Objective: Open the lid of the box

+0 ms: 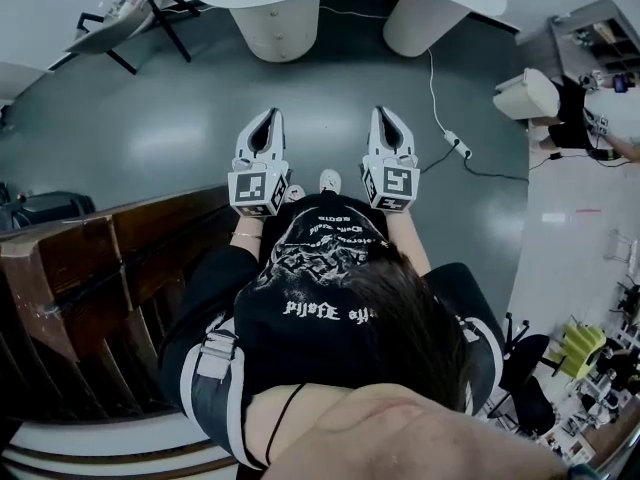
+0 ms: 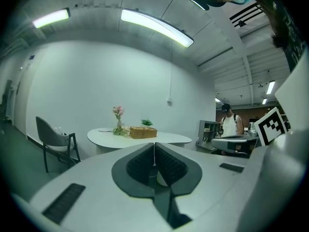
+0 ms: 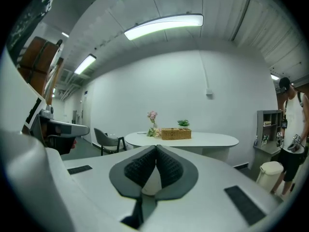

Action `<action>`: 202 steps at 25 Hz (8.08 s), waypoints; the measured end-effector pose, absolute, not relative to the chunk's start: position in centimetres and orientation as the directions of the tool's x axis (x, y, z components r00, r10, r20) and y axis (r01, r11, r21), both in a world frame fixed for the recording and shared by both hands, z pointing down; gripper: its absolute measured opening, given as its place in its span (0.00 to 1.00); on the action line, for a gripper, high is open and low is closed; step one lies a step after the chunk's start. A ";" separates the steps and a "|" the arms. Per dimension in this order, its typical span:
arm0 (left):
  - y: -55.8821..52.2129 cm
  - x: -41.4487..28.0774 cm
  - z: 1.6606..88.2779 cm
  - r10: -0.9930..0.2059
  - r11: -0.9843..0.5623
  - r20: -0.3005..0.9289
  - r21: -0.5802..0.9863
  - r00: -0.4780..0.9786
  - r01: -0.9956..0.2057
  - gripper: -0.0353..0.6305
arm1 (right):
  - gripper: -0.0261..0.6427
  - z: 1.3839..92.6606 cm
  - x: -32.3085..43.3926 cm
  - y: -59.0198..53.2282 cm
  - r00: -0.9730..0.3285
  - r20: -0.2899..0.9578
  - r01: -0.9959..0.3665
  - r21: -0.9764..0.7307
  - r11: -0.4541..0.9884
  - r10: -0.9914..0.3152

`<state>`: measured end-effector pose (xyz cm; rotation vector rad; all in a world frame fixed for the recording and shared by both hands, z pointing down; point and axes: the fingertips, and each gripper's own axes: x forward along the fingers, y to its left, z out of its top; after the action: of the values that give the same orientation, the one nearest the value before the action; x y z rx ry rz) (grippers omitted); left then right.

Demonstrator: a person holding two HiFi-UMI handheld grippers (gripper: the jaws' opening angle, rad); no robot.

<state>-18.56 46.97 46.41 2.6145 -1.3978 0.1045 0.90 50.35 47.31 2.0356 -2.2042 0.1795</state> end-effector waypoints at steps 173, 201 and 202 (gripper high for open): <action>-19.5 -3.0 51.1 -0.868 -0.396 0.260 0.153 0.423 -0.905 0.09 | 0.09 54.6 9.6 -18.0 -0.467 0.775 -0.363 0.270 0.892 -0.425; -20.6 -3.1 51.3 -0.852 -0.429 0.272 0.130 0.448 -0.894 0.09 | 0.09 50.0 9.0 -20.5 -0.458 0.820 -0.113 0.328 0.938 -0.342; -20.7 -3.1 51.4 -0.852 -0.429 0.272 0.131 0.448 -0.894 0.09 | 0.09 49.8 8.9 -20.7 -0.456 0.822 -0.106 0.331 0.938 -0.342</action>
<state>-3.11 -20.66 51.37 2.4458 -1.5086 0.2386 8.95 -20.66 49.81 0.3196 -2.0406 -0.2819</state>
